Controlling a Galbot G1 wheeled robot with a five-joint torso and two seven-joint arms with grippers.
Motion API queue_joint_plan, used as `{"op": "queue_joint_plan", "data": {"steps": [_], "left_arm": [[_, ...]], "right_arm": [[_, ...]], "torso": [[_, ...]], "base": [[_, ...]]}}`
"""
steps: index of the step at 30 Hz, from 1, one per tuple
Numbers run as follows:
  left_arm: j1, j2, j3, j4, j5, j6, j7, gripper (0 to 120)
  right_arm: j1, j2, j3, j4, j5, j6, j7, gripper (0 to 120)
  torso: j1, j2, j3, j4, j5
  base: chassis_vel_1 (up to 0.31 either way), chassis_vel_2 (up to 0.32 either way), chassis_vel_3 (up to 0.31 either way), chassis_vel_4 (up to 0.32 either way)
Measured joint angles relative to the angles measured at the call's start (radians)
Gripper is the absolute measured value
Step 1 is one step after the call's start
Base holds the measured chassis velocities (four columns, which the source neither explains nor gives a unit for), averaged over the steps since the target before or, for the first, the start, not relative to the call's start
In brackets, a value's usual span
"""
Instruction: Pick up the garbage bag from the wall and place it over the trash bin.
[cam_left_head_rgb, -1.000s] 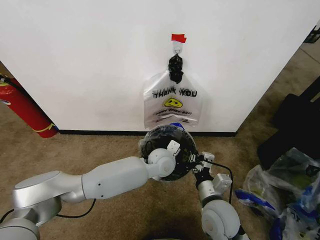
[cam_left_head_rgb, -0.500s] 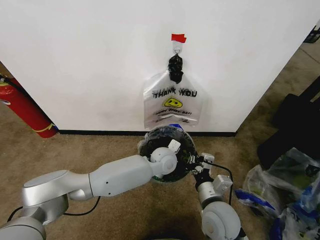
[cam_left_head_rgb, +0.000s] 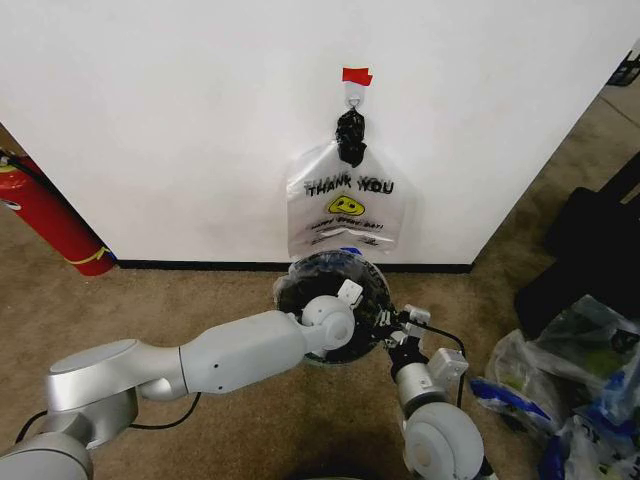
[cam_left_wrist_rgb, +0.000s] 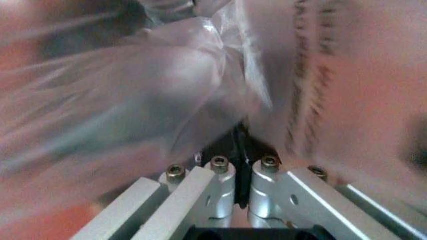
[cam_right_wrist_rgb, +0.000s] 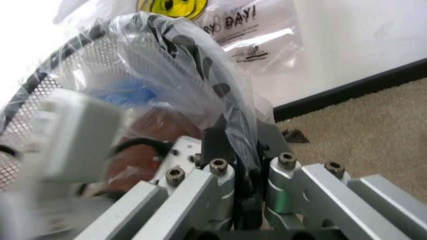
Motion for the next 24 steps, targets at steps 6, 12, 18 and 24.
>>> {"op": "queue_joint_plan", "data": {"steps": [6,12,18,24], "left_arm": [[-0.009,0.074,-0.019,-0.138,-0.056,-0.026,0.005,0],[-0.003,0.097,-0.046,-0.200,-0.042,-0.108,0.055,0],[0.004,0.067,-0.025,-0.157,0.036,-0.159,0.061,0],[0.009,0.012,-0.006,-0.036,0.075,-0.139,0.057,0]], "right_arm": [[0.019,-0.009,0.017,-0.017,0.044,-0.007,0.012,0],[0.027,-0.005,0.019,-0.026,0.076,-0.019,0.025,0],[0.022,0.004,0.015,-0.016,0.077,-0.017,0.025,0],[-0.001,-0.002,0.013,0.019,0.068,-0.012,0.012,0]], "torso": [[0.000,0.000,0.000,0.0002,0.0001],[0.000,0.000,0.000,0.0001,0.0001],[0.000,0.000,0.000,0.0001,0.0001],[0.000,0.000,0.000,-0.0001,0.0002]], "base": [[0.000,0.000,0.000,0.000],[0.000,0.000,0.000,0.000],[0.000,0.000,0.000,0.000],[0.000,0.000,0.000,0.000]]}}
